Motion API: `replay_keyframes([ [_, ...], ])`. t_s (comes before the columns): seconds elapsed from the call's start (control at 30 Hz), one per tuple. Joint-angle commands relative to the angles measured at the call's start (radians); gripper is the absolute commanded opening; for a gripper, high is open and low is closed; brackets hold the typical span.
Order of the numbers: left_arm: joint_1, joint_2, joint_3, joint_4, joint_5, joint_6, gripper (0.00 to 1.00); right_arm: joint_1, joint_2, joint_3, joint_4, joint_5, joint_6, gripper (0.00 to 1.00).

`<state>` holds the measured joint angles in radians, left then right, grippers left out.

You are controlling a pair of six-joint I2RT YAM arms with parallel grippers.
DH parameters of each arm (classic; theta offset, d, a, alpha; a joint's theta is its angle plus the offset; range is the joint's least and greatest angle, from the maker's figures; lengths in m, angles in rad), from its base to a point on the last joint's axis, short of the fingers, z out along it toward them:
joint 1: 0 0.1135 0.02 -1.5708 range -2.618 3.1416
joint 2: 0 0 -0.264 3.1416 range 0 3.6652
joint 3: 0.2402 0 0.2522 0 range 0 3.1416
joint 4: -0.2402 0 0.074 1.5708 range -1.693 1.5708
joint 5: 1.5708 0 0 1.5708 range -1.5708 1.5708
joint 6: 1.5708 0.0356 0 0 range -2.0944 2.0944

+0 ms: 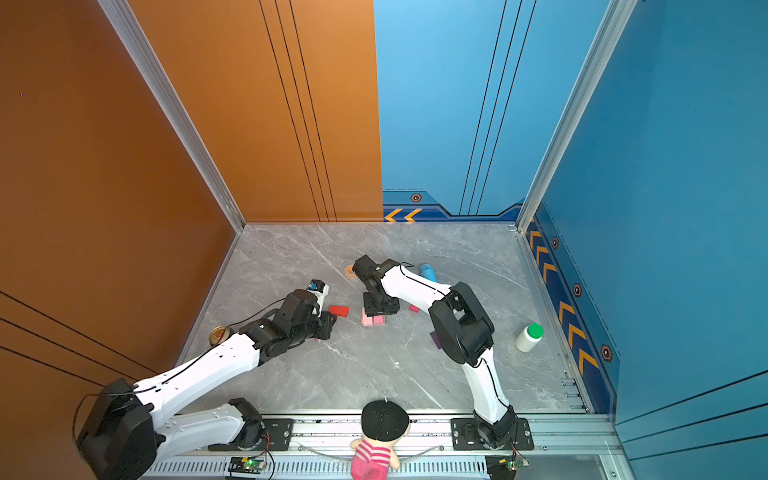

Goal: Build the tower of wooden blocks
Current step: 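Lift the pink block and carry it over the wooden blocks, then lower the pink block beside the light pink block and open the right gripper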

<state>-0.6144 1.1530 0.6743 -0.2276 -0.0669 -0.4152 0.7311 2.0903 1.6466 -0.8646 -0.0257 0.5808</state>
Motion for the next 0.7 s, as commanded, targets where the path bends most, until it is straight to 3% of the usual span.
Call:
replay_keyframes([
  [0.0, 0.007, -0.016, -0.011, 0.007, 0.011, 0.012, 0.27, -0.001, -0.059, 0.016, -0.031, 0.018, 0.017, 0.5],
  [0.67, 0.009, -0.022, -0.016, 0.007, 0.012, 0.01, 0.27, 0.014, -0.039, 0.026, -0.031, 0.006, 0.021, 0.5],
])
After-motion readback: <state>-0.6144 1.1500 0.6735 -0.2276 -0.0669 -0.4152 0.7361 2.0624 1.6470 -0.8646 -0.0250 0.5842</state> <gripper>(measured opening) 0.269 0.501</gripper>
